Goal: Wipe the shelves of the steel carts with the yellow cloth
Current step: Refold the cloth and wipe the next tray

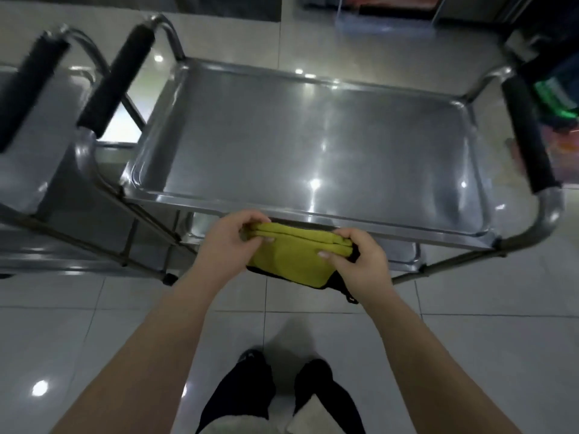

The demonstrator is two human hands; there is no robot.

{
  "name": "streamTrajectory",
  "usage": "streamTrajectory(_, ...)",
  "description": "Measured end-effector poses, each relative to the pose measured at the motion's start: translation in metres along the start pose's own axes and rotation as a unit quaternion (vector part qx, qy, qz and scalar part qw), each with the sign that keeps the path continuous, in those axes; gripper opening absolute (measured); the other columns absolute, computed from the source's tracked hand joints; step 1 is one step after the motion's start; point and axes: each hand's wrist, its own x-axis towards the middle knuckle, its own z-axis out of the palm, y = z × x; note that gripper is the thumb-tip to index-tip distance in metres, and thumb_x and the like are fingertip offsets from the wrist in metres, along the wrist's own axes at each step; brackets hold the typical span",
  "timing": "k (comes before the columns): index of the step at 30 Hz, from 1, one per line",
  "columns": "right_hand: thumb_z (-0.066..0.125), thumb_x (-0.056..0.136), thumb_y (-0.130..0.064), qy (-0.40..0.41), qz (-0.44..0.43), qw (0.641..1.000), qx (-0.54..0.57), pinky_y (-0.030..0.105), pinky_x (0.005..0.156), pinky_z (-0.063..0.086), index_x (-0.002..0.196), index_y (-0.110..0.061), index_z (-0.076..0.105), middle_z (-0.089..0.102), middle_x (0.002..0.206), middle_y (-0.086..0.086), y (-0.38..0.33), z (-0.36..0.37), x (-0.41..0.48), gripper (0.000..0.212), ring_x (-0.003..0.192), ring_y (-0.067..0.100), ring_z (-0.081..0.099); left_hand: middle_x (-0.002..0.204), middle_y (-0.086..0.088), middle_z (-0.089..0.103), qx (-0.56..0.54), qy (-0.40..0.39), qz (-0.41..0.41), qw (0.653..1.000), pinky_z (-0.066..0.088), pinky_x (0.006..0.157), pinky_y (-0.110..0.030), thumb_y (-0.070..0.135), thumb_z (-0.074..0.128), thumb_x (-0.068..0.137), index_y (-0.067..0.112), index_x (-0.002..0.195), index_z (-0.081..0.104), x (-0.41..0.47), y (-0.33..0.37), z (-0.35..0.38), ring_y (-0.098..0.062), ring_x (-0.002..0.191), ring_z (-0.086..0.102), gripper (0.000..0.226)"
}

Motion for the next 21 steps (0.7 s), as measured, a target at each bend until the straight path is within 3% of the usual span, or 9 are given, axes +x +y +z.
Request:
streamTrajectory(5, 0.076, 0.08, -0.006, 0.089, -0.015, 0.992, 0.084, 0.026, 0.082, 0.051, 0.088, -0.05, 0.067, 0.071, 0.091, -0.014, -0.113, -0.063, -0.035, 0.046, 0.091, 0.008, 0.066, 0.09, 0.039, 0.06, -0.027, -0.004, 0.082, 0.996, 0.033, 0.071, 0.002, 0.023, 0.082, 0.069, 0.056, 0.079, 0.065, 0.007, 0.125, -0.056, 0.018, 0.088, 0.052, 0.038)
streamTrajectory(8, 0.075, 0.081, -0.002, 0.165, -0.047, 0.978, 0.119, 0.031, 0.083, 0.053, 0.088, -0.035, 0.068, 0.072, 0.09, -0.006, -0.156, -0.096, -0.042, 0.035, 0.091, 0.015, 0.067, 0.09, 0.031, 0.064, -0.072, -0.013, 0.144, 0.987, 0.036, 0.071, -0.001, 0.023, 0.083, 0.067, 0.052, 0.082, 0.066, 0.017, 0.184, -0.064, 0.014, 0.085, 0.055, 0.037)
streamTrajectory(10, 0.075, 0.08, -0.002, 0.218, -0.069, 0.965, 0.126, 0.025, 0.079, 0.052, 0.09, -0.031, 0.066, 0.072, 0.088, -0.009, -0.176, -0.116, -0.045, 0.032, 0.088, 0.01, 0.068, 0.09, 0.025, 0.067, -0.108, -0.027, 0.175, 0.978, 0.039, 0.075, -0.01, 0.019, 0.085, 0.067, 0.045, 0.085, 0.067, 0.025, 0.216, -0.061, 0.008, 0.084, 0.058, 0.036)
streamTrajectory(12, 0.075, 0.08, -0.002, 0.265, -0.089, 0.953, 0.117, 0.017, 0.074, 0.051, 0.088, -0.034, 0.067, 0.072, 0.085, -0.014, -0.19, -0.137, -0.051, 0.033, 0.083, 0.005, 0.066, 0.089, 0.026, 0.068, -0.139, -0.039, 0.197, 0.97, 0.041, 0.078, -0.016, 0.017, 0.085, 0.067, 0.042, 0.086, 0.068, 0.032, 0.245, -0.051, 0.006, 0.084, 0.059, 0.035)
streamTrajectory(17, 0.077, 0.078, -0.011, 0.374, -0.106, 0.921, 0.033, 0.037, 0.085, 0.054, 0.083, -0.048, 0.066, 0.07, 0.089, -0.01, -0.21, -0.202, -0.071, 0.039, 0.089, 0.015, 0.065, 0.086, 0.025, 0.068, -0.167, -0.07, 0.26, 0.948, 0.041, 0.069, -0.008, 0.024, 0.086, 0.066, 0.042, 0.083, 0.067, 0.042, 0.32, -0.015, 0.007, 0.082, 0.061, 0.032)
streamTrajectory(21, 0.078, 0.078, -0.017, 0.435, -0.111, 0.894, -0.003, 0.033, 0.082, 0.054, 0.084, -0.052, 0.065, 0.068, 0.085, -0.016, -0.214, -0.266, -0.096, 0.038, 0.086, 0.012, 0.064, 0.08, 0.024, 0.069, -0.178, -0.099, 0.31, 0.929, 0.044, 0.068, -0.008, 0.024, 0.087, 0.066, 0.04, 0.08, 0.068, 0.031, 0.384, 0.026, 0.007, 0.076, 0.062, 0.028)
